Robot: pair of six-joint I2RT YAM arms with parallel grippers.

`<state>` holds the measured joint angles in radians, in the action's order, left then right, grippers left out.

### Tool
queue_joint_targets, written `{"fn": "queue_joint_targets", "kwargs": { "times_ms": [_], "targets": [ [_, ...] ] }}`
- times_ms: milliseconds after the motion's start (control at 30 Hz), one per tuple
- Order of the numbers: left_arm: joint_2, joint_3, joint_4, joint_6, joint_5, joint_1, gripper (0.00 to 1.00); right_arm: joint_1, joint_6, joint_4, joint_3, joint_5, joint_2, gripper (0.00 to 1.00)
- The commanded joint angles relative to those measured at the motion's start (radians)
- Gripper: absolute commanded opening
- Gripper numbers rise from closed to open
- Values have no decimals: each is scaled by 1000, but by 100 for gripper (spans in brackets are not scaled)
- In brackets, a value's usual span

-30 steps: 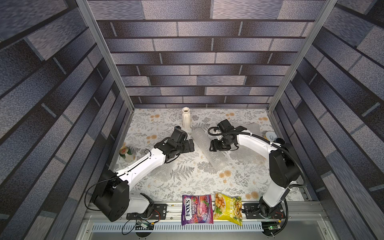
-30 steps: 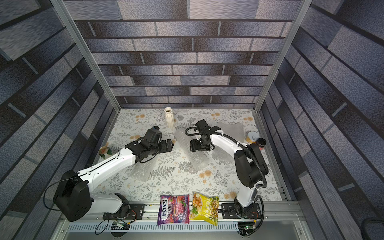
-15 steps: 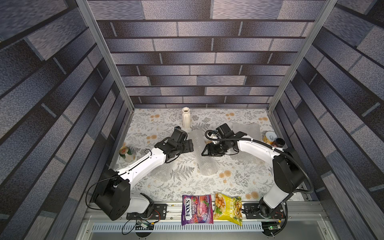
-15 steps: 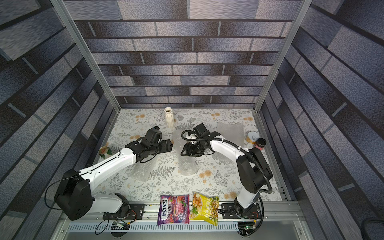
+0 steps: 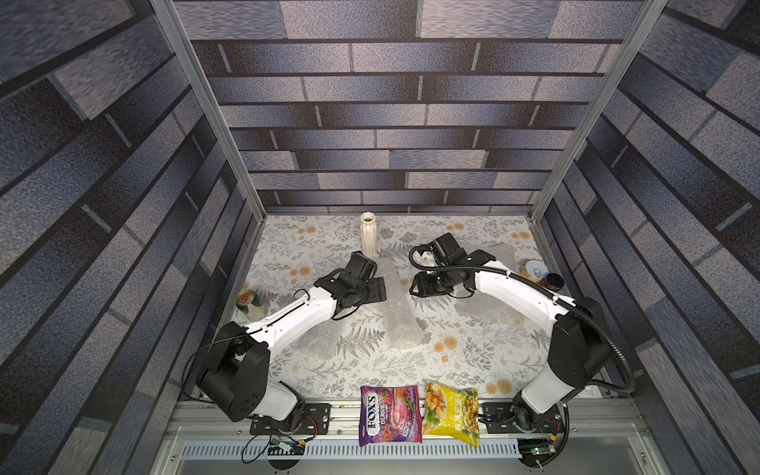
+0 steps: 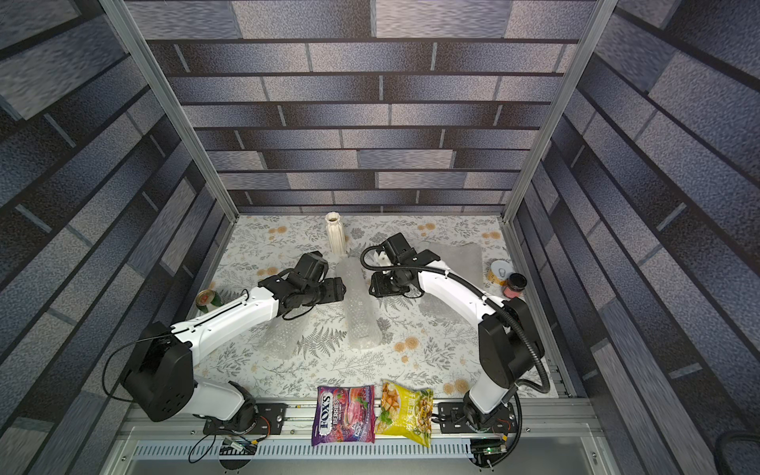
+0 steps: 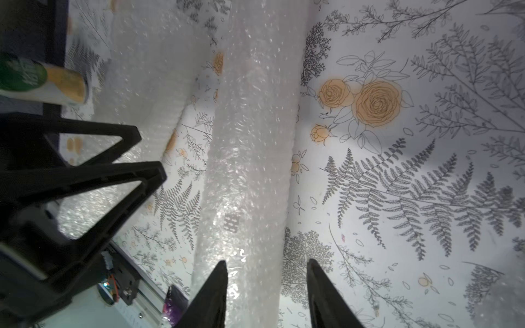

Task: Unwrap the vase from the bubble wrap
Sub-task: Move the bubble wrap to the center of the board.

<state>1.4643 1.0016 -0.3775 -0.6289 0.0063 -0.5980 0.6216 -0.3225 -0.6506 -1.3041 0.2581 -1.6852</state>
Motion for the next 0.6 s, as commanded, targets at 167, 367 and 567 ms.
{"fn": "queue_joint_targets", "kwargs": {
  "times_ms": [167,367,567],
  "targets": [
    [97,75,-49,-14,49,-31,63,0,10,-3,-30,3,-38,27],
    [153,84,-23,-42,101,-43,58,3,21,-19,-59,10,-60,27],
    [180,96,-12,-48,103,-60,60,18,22,-23,-80,16,-88,28]
  ]
}}
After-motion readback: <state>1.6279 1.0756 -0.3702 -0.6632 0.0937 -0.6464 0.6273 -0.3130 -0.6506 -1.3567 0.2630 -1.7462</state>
